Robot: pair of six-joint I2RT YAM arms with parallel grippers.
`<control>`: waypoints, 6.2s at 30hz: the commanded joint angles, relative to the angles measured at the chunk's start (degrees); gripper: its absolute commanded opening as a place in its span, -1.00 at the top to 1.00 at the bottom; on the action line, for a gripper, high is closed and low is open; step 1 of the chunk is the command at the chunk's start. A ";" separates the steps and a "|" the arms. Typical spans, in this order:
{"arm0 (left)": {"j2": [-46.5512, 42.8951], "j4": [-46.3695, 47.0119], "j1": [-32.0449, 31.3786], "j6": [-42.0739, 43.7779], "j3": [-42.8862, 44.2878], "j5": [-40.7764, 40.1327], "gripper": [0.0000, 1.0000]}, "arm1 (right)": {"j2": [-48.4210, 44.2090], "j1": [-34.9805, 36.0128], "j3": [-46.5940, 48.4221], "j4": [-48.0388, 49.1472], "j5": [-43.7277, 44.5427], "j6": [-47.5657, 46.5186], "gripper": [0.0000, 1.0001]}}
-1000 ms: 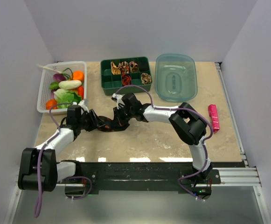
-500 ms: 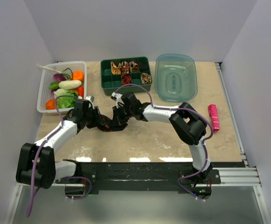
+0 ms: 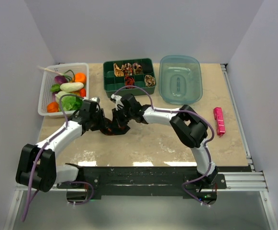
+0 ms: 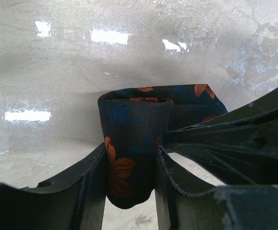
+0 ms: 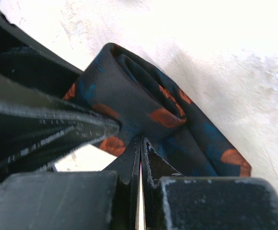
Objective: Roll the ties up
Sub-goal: Roll the tie at the center of the board, then pick up the tie at the center of the board.
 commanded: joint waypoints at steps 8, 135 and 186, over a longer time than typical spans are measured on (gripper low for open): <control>5.18 -7.94 -10.13 -1.03 8.91 -16.18 0.80 | 2.22 2.14 4.16 0.87 -0.48 1.22 1.00; -15.74 25.71 16.85 -12.45 -26.06 22.22 -0.79 | 0.28 0.82 3.46 0.78 -1.97 -1.78 1.00; -8.35 73.16 16.94 -22.82 -33.63 38.65 -0.02 | -12.99 -13.07 -9.28 11.23 -16.98 8.15 -0.75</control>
